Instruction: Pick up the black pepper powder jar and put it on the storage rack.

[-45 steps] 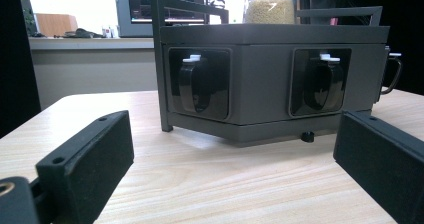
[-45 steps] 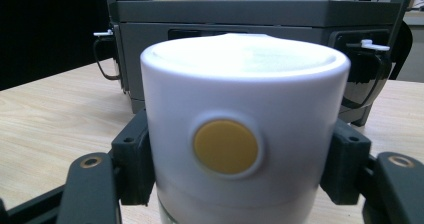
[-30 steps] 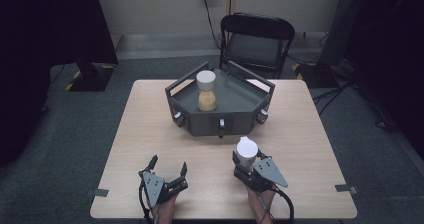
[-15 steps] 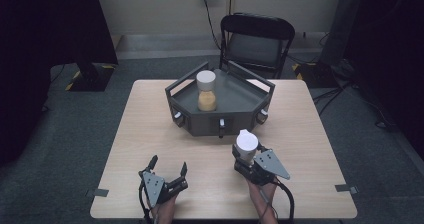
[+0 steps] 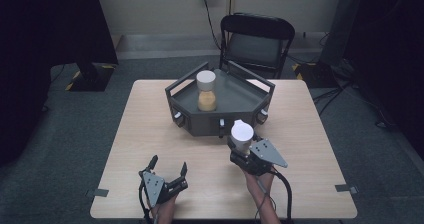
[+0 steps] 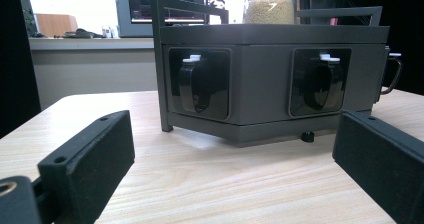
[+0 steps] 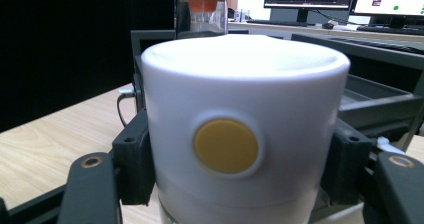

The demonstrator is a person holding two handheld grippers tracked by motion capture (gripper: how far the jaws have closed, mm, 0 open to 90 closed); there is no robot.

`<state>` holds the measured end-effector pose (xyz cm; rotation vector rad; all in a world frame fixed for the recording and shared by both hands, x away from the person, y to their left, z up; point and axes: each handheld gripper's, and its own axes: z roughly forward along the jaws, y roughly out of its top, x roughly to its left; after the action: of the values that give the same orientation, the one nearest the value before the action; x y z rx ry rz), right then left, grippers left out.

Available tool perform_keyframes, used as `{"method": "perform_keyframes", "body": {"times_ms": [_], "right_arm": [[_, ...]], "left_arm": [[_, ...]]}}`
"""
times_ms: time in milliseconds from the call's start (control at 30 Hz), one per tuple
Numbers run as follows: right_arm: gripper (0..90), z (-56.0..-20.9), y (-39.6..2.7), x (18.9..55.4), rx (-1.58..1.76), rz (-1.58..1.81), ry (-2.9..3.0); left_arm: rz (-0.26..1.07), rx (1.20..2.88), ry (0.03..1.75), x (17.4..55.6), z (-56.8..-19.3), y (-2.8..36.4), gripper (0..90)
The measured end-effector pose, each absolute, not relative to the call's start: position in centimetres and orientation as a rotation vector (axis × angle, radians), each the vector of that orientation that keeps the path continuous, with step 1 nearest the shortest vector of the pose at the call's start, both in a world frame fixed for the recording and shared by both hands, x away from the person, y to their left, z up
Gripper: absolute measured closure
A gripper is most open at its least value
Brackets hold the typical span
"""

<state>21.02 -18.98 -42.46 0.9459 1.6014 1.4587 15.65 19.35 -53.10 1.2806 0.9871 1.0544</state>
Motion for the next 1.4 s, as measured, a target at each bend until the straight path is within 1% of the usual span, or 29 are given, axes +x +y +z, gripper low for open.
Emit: {"method": "perform_keyframes", "body": {"times_ms": [1100, 1400], "right_arm": [[30.4, -36.8, -18.5, 25.1, 0.946, 1.469, 1.588], [30.5, -35.5, -18.3, 26.9, 0.935, 1.459, 1.576]], "left_arm": [[1.053, 1.28, 0.988, 15.6, -53.1, 19.3, 2.7], [1.055, 1.279, 0.989, 15.6, -53.1, 19.3, 3.1]]}}
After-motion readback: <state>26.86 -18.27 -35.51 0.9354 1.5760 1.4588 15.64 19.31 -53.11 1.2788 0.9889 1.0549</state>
